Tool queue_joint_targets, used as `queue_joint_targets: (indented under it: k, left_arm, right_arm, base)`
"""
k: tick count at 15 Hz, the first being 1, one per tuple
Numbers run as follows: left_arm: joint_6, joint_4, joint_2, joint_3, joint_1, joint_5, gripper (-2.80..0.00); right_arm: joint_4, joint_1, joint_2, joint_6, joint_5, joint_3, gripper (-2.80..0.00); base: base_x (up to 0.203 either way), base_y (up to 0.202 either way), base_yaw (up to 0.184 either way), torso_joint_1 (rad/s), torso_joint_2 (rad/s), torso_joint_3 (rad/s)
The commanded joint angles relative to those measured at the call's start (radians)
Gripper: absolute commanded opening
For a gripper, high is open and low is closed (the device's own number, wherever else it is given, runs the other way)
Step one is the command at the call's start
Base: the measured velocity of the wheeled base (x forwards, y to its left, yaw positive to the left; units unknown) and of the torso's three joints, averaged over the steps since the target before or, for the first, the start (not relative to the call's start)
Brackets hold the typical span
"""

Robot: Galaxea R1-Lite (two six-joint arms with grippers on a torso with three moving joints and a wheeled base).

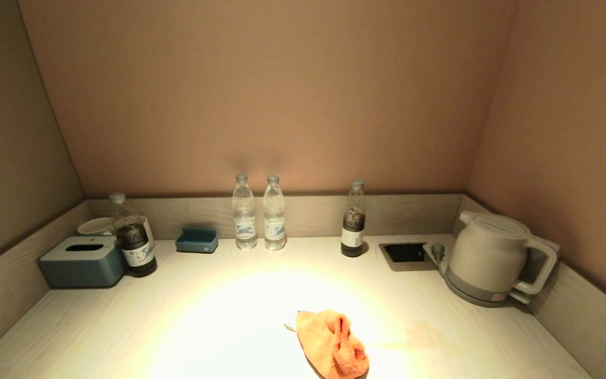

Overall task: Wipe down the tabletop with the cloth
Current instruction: Pick up the tablecloth

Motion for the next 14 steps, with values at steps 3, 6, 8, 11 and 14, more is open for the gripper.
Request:
queue_joint_targets:
  k: [3,6,8,11,14]
  left_arm:
    - [0.054,-0.100,-0.376,0.167,0.317,-0.043,-2.80]
    - [0.121,-0.167,-0.532,0.277,0.370,-0.143,-2.80]
    - [0.135,-0.176,-0.586,0.331,0.376,-0.168,-2.80]
    - [0.145,-0.176,-0.641,0.374,0.376,-0.213,-2.80]
    - [0.152,-0.172,-0.751,0.460,0.375,-0.275,-2.80]
  right_arm:
    - [0.000,0.000,0.001,-0.001,0.000,0.000,-2.80]
    - [0.000,0.000,0.001,0.000,0.000,0.000,-2.80]
    - [-0.002,0.000,0.001,0.000,0.000,0.000,-2.80]
    - [0.000,0.000,0.001,0.000,0.000,0.000,-2.80]
    - [0.000,0.000,0.001,0.000,0.000,0.000,-2.80]
  base:
    - [0.000,0.000,0.000,0.000,0.00,0.000]
    - [0.000,0.000,0.000,0.000,0.00,0.000]
    - [0.000,0.000,0.000,0.000,0.00,0.000]
    - [0.000,0.000,0.000,0.000,0.00,0.000]
    - [0.000,0.000,0.000,0.000,0.00,0.000]
